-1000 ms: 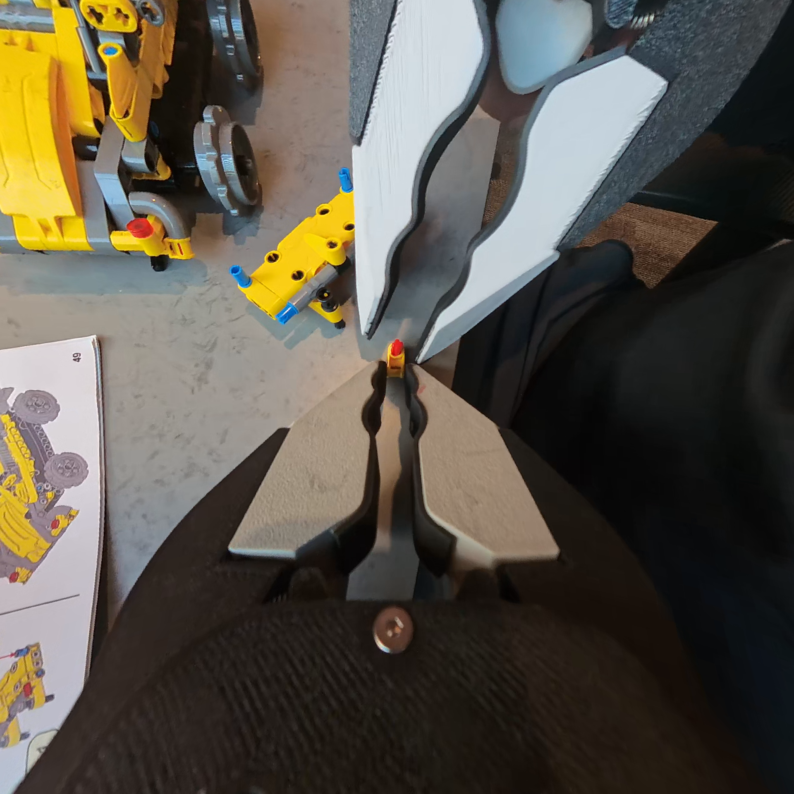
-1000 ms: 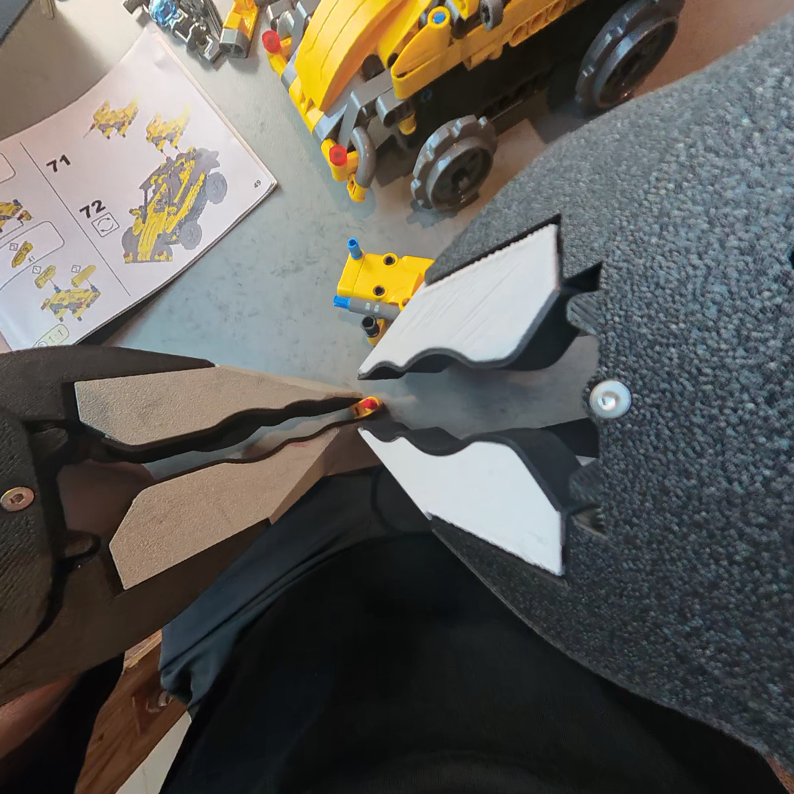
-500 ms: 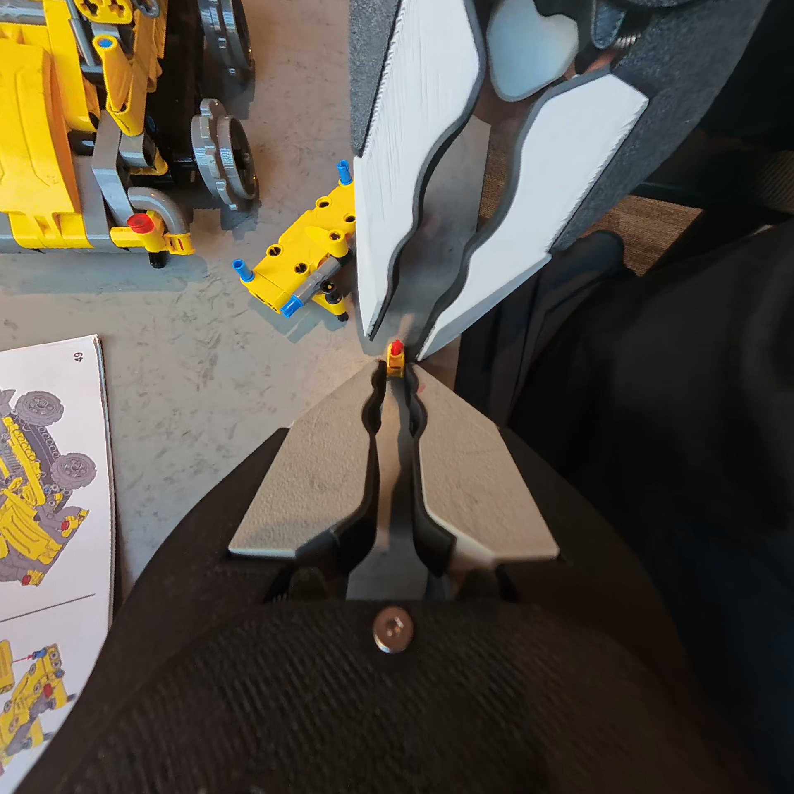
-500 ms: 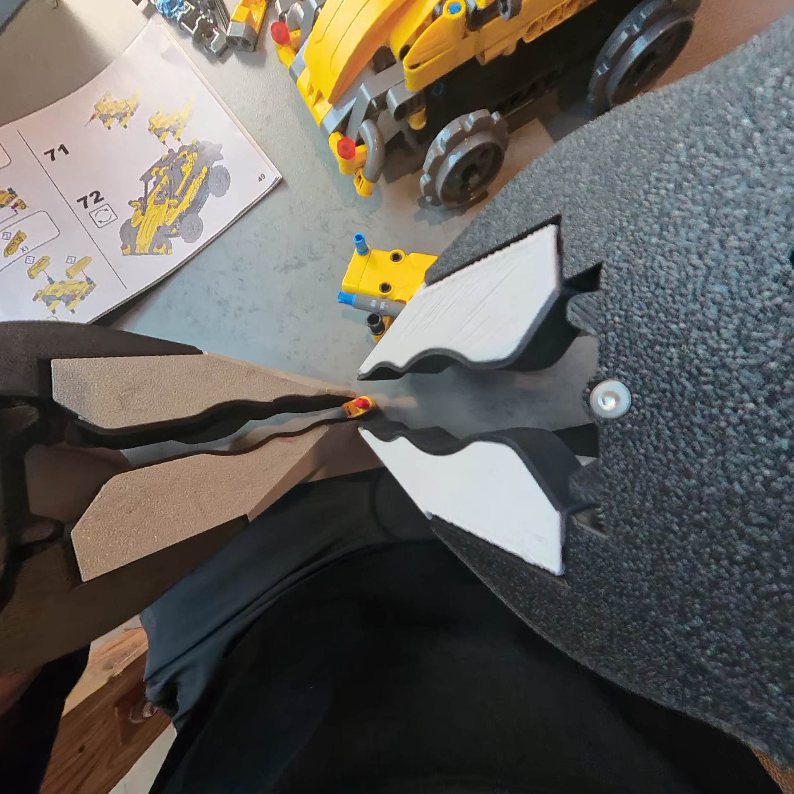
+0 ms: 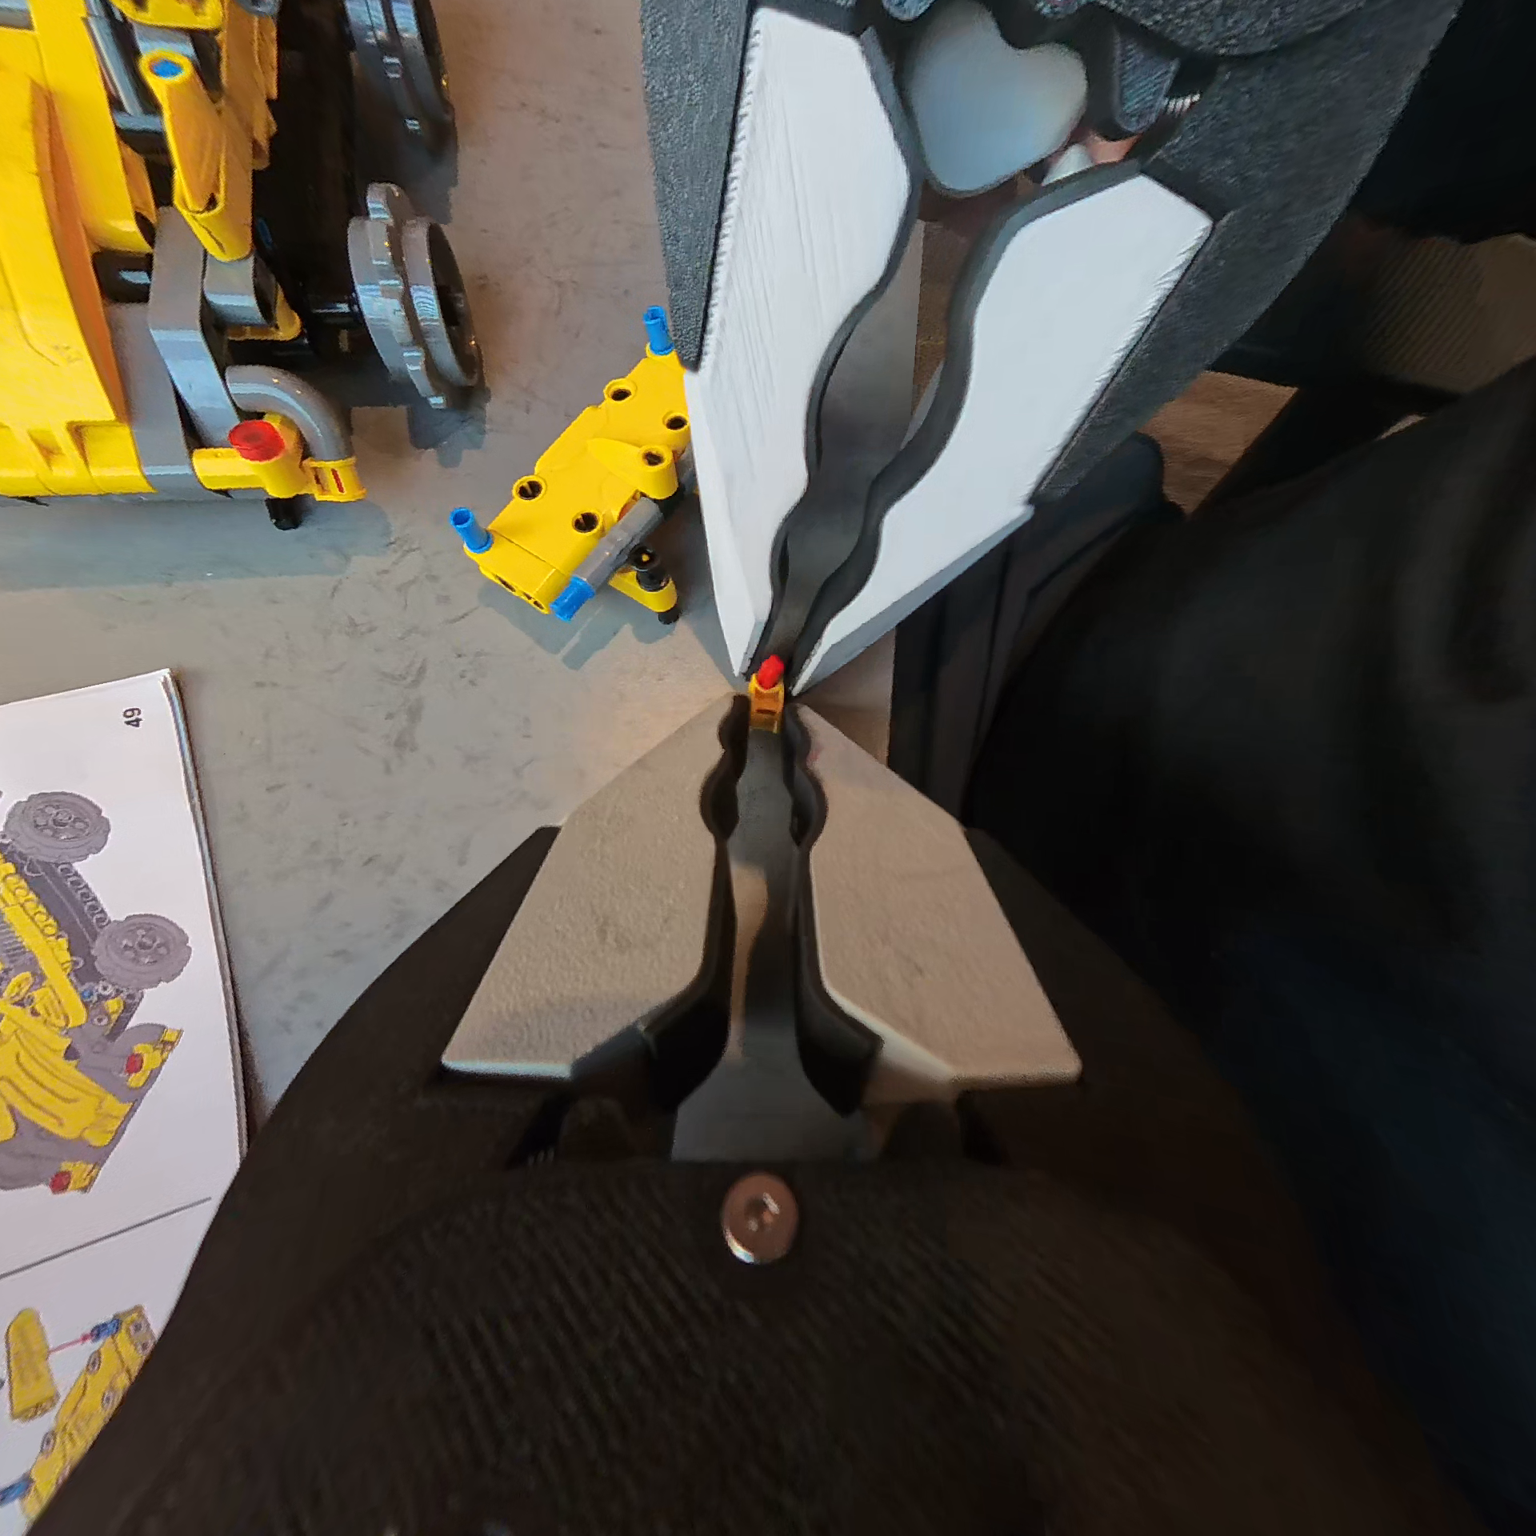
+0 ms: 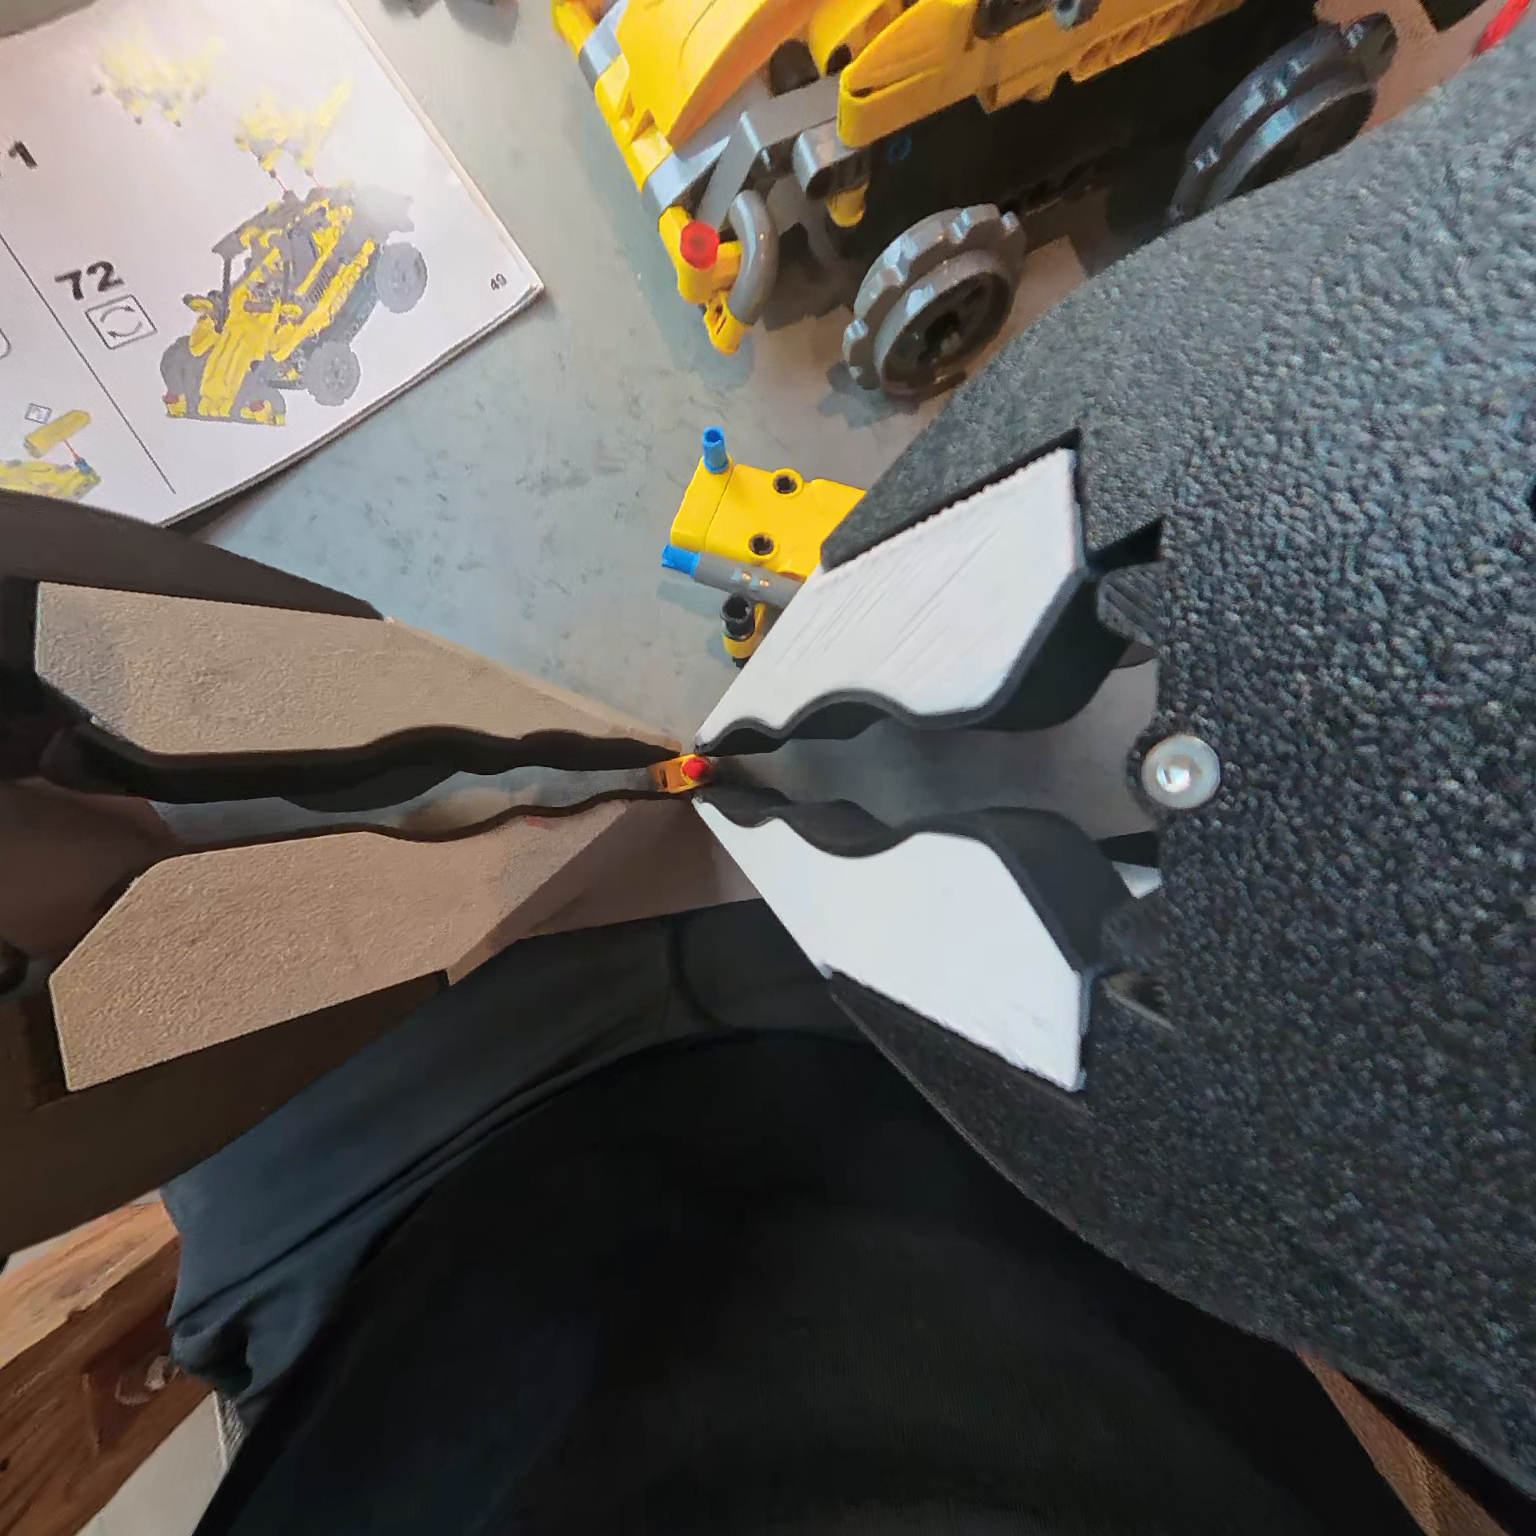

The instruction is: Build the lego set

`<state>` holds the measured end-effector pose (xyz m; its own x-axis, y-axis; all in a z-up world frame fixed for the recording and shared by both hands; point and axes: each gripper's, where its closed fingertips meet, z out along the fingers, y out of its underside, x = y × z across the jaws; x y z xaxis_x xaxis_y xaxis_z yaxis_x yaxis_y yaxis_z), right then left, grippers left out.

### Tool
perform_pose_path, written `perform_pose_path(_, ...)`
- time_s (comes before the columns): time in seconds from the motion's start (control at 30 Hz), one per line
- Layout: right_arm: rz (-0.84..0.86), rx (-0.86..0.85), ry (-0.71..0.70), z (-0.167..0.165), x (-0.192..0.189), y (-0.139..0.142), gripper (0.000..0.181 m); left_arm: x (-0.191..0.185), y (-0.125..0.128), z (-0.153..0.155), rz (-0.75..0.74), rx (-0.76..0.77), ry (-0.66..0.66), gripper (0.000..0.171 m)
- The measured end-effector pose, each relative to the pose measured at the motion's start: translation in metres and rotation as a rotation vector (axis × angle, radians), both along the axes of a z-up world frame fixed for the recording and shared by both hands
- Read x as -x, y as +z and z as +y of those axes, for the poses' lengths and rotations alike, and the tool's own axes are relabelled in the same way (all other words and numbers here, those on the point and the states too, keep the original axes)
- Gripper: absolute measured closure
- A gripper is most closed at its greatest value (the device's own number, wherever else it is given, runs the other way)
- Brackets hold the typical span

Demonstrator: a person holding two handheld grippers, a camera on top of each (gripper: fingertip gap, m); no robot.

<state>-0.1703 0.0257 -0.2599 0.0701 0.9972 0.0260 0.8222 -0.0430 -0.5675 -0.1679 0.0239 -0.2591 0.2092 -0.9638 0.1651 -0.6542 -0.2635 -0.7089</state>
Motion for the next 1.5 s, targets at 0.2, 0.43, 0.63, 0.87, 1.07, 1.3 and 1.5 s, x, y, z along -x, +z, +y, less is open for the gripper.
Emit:
perform_pose_path(0.2,0.038,0.106,-0.073,0.002,0.001,-0.001,0.174,0.001,0.001,0.001,-0.035,0.117,0.004,0.167)
perform_pose_path(0.43,0.142,0.075,-0.125,0.002,0.001,0.007,0.159,0.007,0.002,0.007,-0.071,0.228,0.064,0.167)
perform_pose_path(0.63,0.132,-0.006,-0.136,0.007,0.003,0.006,0.16,0.008,0.008,0.01,-0.115,0.258,0.083,0.167)
perform_pose_path(0.87,0.165,0.016,-0.167,0.01,0.003,0.008,0.164,0.009,0.012,0.012,-0.149,0.277,0.107,0.168)
perform_pose_path(1.07,0.137,0.002,-0.173,0.007,0.004,0.002,0.168,0.009,0.008,0.008,-0.111,0.232,0.092,0.167)
perform_pose_path(1.3,0.161,0.036,-0.184,0.006,0.011,0.001,0.174,0.011,0.005,0.004,-0.086,0.199,0.114,0.167)
perform_pose_path(1.5,0.144,-0.028,-0.124,-0.001,0.014,0.002,0.175,0.015,0.003,-0.003,-0.072,0.087,0.181,0.167)
